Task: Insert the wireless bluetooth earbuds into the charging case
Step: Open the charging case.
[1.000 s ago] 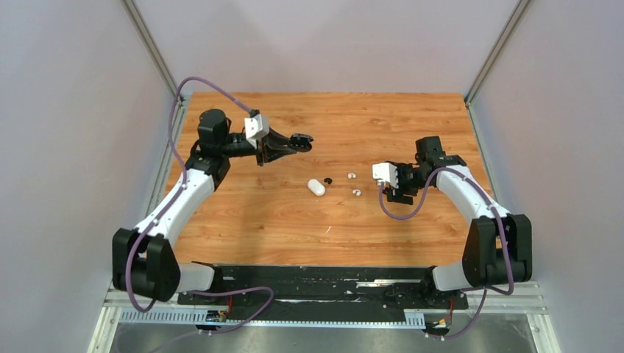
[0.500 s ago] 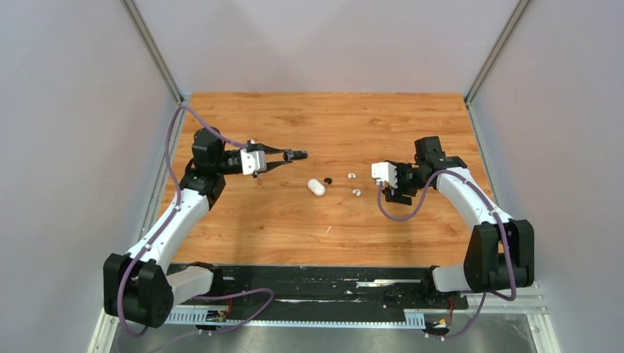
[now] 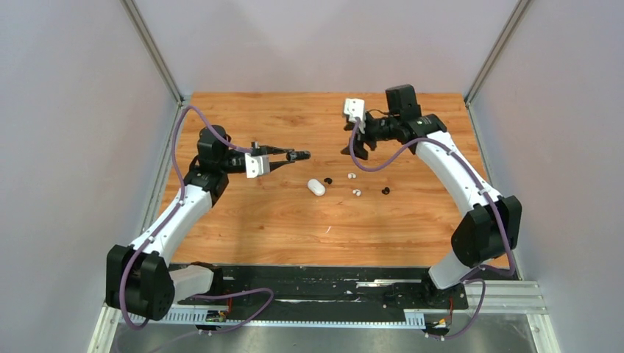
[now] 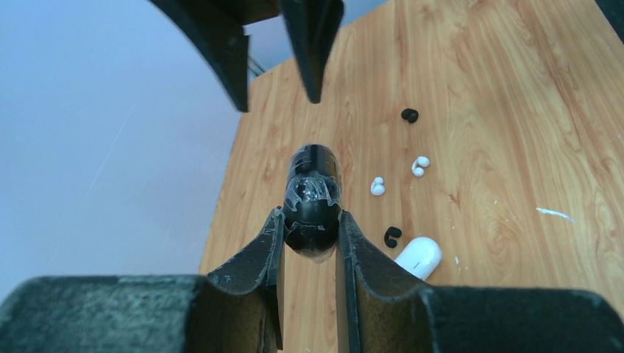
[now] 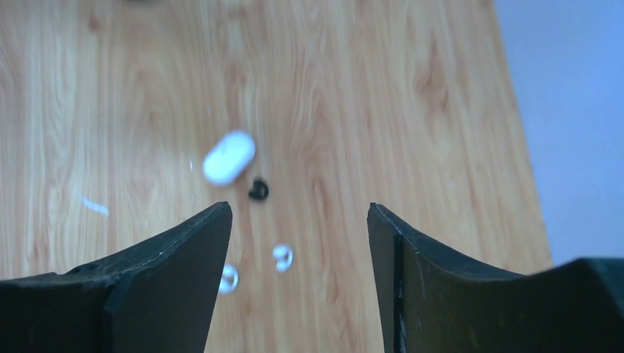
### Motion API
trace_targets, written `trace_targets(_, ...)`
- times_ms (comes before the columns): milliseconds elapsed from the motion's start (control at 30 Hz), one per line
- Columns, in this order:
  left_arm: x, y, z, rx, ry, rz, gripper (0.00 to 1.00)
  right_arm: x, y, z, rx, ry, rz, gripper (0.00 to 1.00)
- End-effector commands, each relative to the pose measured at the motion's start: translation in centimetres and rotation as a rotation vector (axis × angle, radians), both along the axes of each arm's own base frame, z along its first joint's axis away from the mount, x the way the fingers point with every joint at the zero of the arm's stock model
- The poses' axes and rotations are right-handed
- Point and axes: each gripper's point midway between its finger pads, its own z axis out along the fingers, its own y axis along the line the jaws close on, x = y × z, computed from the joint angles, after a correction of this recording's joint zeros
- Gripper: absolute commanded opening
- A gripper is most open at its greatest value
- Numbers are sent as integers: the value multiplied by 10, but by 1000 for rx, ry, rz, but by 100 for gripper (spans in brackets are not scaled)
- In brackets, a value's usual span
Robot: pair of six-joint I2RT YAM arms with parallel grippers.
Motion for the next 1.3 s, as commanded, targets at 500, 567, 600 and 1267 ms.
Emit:
trace_targets(500, 22, -14, 16, 39, 1, -64, 0, -29, 120, 56, 208, -107, 322, 61)
trace_targets(567, 24, -15, 18, 33, 27, -55, 0, -29, 120, 59, 213, -111, 322, 60)
trace_targets(600, 23, -14, 17, 34, 36, -55, 0, -29, 120, 60, 216, -112, 315, 59)
trace_targets(1267, 10, -16, 6, 66, 38, -98, 0, 19, 108, 86, 294, -60, 71, 46)
